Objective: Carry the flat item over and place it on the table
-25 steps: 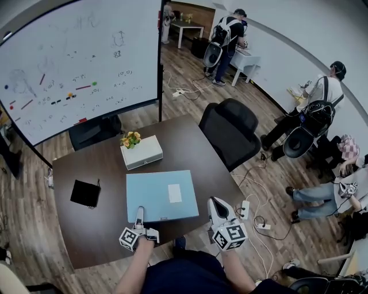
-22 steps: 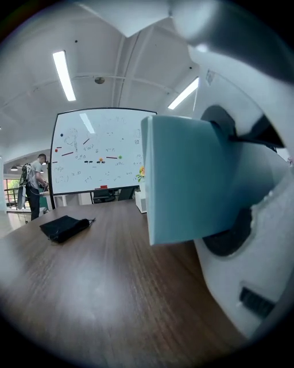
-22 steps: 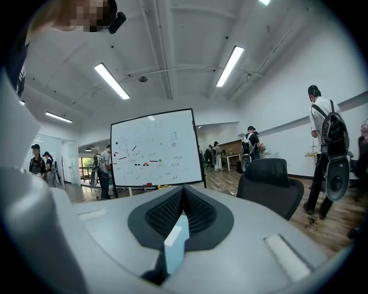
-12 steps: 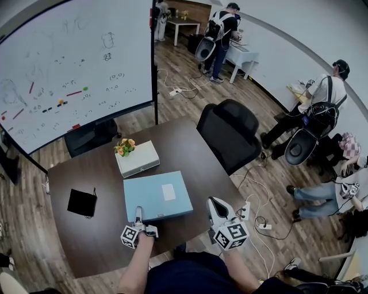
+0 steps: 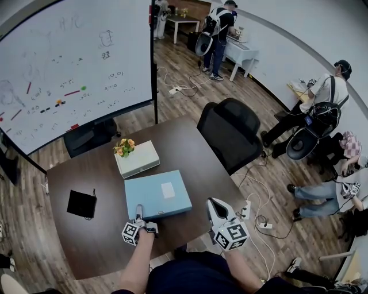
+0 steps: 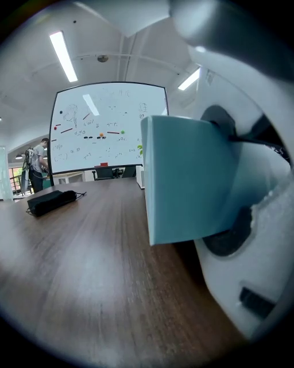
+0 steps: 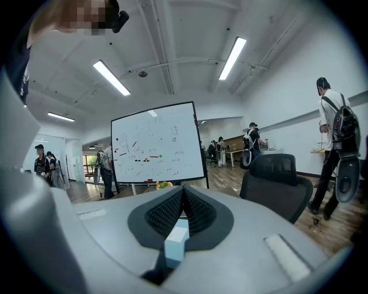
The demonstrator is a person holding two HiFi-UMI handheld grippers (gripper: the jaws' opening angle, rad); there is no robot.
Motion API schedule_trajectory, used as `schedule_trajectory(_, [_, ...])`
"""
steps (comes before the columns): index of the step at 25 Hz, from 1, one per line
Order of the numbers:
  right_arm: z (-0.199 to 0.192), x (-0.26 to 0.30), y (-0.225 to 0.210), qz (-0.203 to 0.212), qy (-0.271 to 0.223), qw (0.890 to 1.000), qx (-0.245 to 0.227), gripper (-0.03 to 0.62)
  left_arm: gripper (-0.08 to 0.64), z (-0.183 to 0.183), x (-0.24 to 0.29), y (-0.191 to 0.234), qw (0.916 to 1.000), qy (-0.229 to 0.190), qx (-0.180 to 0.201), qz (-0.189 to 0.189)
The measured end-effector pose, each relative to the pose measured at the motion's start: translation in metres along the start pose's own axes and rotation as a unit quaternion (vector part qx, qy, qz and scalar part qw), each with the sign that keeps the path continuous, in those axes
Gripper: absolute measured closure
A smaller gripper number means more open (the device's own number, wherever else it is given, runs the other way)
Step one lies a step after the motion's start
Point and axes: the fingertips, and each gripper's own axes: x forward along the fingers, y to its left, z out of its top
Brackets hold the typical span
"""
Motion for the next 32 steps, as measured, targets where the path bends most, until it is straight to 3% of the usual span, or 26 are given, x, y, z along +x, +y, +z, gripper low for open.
schedule_trajectory(11, [-0.004, -0.006, -0.003, 0.003, 0.000, 0.999, 0.037, 0.589, 0.288, 0.000, 0.028, 0.006, 0.9998, 0.012, -0.017, 0.005])
schedule_trajectory(12, [-0.004, -0.007, -0.003, 0.002, 0.001, 0.999, 0.033, 0.589, 0.276, -0.001, 0.030, 0.009, 0.9995, 0.013, -0.020, 0.023])
schedule_trajectory(16, [-0.004, -0.008, -0.001, 0.003, 0.001, 1.000, 0.030, 0.589, 0.099, -0.005, 0.022, 0.023, 0.9922, 0.003, -0.029, 0.121])
schedule_trajectory(21, [-0.003, -0.008, 0.001, 0.010, 0.000, 1.000, 0.027, 0.588, 0.090, -0.005, -0.001, 0.034, 0.9795, -0.014, -0.012, 0.201])
schedule_trajectory(24, [-0.006, -0.008, 0.003, 0.013, 0.000, 1.000, 0.027, 0.588, 0.029, 0.004, -0.011, 0.035, 0.9698, -0.031, 0.005, 0.242])
schedule_trajectory(27, [-0.006, -0.008, 0.005, 0.019, -0.001, 1.000, 0.025, 0.588, 0.017, 0.007, -0.013, 0.025, 0.9715, -0.036, 0.009, 0.234])
schedule_trajectory(32, [-0.001, -0.006, 0.010, 0.024, -0.007, 0.999, 0.025, 0.588, 0.018, 0.002, -0.025, -0.006, 0.9809, -0.040, 0.002, 0.190])
